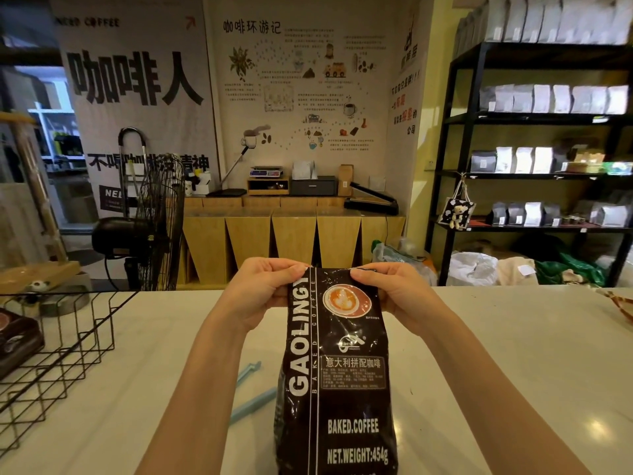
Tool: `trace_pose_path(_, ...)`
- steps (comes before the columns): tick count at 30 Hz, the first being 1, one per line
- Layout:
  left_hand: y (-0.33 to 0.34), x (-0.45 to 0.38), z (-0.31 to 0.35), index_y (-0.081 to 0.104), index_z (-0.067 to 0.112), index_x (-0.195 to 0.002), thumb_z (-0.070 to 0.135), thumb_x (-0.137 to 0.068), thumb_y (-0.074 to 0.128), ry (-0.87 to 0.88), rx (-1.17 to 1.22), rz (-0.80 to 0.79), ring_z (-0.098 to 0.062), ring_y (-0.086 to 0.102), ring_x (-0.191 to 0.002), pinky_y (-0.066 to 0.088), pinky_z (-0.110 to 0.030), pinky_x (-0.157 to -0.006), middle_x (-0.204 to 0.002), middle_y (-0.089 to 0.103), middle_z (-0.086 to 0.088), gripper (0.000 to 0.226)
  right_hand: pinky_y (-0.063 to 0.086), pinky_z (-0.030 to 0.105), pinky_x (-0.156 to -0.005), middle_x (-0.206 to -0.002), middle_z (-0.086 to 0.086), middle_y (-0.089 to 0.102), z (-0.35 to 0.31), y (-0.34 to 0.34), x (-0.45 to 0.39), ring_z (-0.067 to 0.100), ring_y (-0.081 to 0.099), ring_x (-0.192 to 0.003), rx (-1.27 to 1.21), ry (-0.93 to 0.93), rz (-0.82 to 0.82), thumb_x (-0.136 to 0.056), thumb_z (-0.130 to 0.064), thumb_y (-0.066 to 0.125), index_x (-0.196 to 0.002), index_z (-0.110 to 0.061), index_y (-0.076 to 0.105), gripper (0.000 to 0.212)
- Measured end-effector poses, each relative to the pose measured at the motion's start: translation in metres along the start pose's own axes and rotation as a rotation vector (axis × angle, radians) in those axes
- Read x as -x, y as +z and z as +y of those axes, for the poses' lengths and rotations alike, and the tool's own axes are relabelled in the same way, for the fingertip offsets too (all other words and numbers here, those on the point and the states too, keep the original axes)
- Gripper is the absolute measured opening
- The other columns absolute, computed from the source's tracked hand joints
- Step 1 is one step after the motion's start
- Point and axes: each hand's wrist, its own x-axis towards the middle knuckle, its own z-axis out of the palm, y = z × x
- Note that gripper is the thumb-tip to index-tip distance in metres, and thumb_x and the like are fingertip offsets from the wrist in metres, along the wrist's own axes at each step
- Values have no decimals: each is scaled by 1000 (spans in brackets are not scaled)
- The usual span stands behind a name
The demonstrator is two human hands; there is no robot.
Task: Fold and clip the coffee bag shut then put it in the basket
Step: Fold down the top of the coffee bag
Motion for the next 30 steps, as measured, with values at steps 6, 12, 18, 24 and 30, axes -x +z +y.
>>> trace_pose_path(6,0,2,-2,70,6,-92,11,-84,57,0,-37,-10,-13,71,-68,56,-23,-61,-73,74,-4,16,52,19,-52,-69,3,73,6,5,-2,15,68,-62,-20,-5,74,-75,-18,68,-77,-12,70,7)
trace_pose_path(12,8,7,-5,69,11,-97,28,-88,52,-15,-133,47,-13,67,-79,51,-22,-67,-84,72,-2,25,53,33,-70,-74,7,71,13,7,-6,21,67,-69,-61,37,106,-75,-15,68,-75,-12,70,3)
trace_pose_path(18,-14,22,-22,64,12,-108,32,-93,43,-85,-352,189,-16,65,-96,51,-28,-81,-105,70,-5,33,52,33,-72,-66,3,72,16,9,-7,20,66,-67,-90,58,118,-75,-14,69,-72,-13,69,3)
trace_pose_path(24,-61,64,-69,63,21,-114,38,-82,59,-140,-1214,-23,-11,53,-108,40,-24,-89,-125,61,2,36,53,34,-78,-77,7,69,15,12,-8,19,66,-70,-89,55,115,-76,-15,67,-76,-14,66,2)
trace_pose_path(30,-75,84,-90,64,26,-100,52,-73,63,-248,-1391,-45,-15,55,-94,49,-35,-85,-109,63,1,37,53,35,-78,-79,7,69,16,13,-8,20,66,-72,-93,62,115,-76,-15,67,-76,-14,65,3)
